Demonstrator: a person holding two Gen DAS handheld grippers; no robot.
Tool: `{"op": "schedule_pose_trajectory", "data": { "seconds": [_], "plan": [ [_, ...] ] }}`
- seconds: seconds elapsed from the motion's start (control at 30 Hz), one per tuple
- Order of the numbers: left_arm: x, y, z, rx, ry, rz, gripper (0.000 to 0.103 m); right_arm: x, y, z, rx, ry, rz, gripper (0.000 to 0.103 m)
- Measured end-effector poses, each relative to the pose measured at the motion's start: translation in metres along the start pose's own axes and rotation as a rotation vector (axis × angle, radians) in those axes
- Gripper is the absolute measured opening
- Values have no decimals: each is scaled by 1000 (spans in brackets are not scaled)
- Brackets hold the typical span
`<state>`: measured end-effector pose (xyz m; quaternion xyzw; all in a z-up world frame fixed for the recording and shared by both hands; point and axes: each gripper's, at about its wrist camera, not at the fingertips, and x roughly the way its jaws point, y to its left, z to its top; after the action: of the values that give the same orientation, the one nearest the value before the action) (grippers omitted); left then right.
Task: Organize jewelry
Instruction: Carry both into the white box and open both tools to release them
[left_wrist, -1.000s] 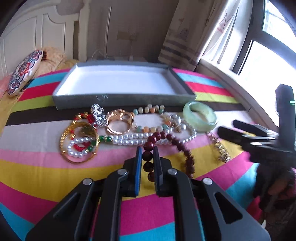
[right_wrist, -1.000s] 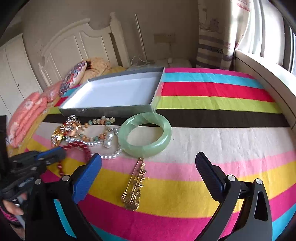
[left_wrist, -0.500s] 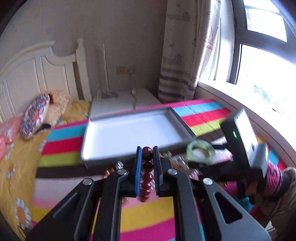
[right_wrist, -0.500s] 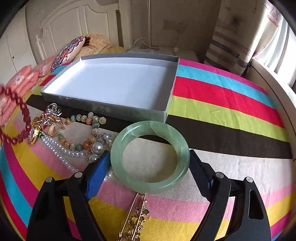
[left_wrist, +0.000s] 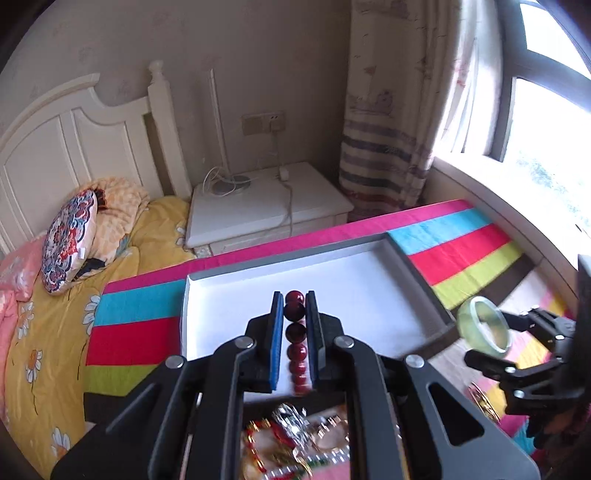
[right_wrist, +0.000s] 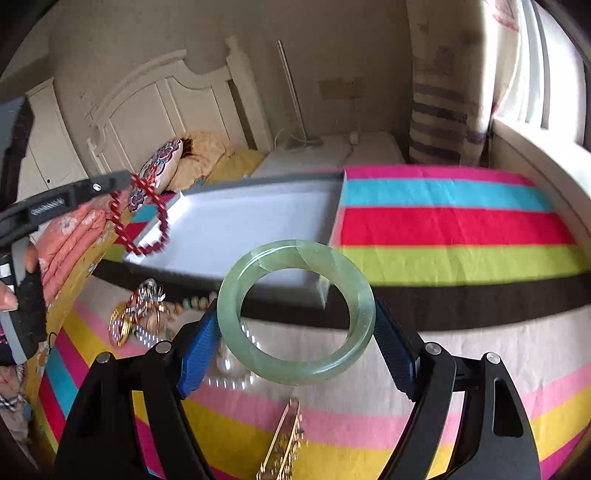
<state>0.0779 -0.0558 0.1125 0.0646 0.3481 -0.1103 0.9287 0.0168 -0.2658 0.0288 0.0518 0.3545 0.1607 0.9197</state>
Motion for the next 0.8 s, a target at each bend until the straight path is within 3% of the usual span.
{"op": "schedule_pose_trajectory", "data": {
  "seconds": [0.3, 0.4, 0.47, 0.53, 0.57, 0.63, 0.73, 0.8],
  "plan": [
    [70, 26, 11, -24, 94, 26, 11, 74, 29, 55, -70, 63, 26, 77],
    [92, 43, 7, -52, 128, 58, 12, 98, 35, 62, -108, 113, -11, 78],
    [101, 54, 1, -78, 149, 75, 24, 110, 36, 63, -139, 146, -58, 79],
    [102, 63, -6, -90, 145, 82, 57, 109, 35, 63, -144, 143, -52, 87],
    [100, 65, -9, -85, 136, 86, 62, 106, 34, 62, -139, 133, -37, 91],
    [97, 67, -17, -70, 130, 79, 65, 96, 34, 61, -136, 101, -21, 91],
    [95, 66, -29, -56, 134, 84, 65, 80, 35, 58, -153, 63, -11, 78],
    [93, 66, -35, -55, 134, 88, 65, 76, 35, 54, -150, 62, -9, 76]
  ]
}}
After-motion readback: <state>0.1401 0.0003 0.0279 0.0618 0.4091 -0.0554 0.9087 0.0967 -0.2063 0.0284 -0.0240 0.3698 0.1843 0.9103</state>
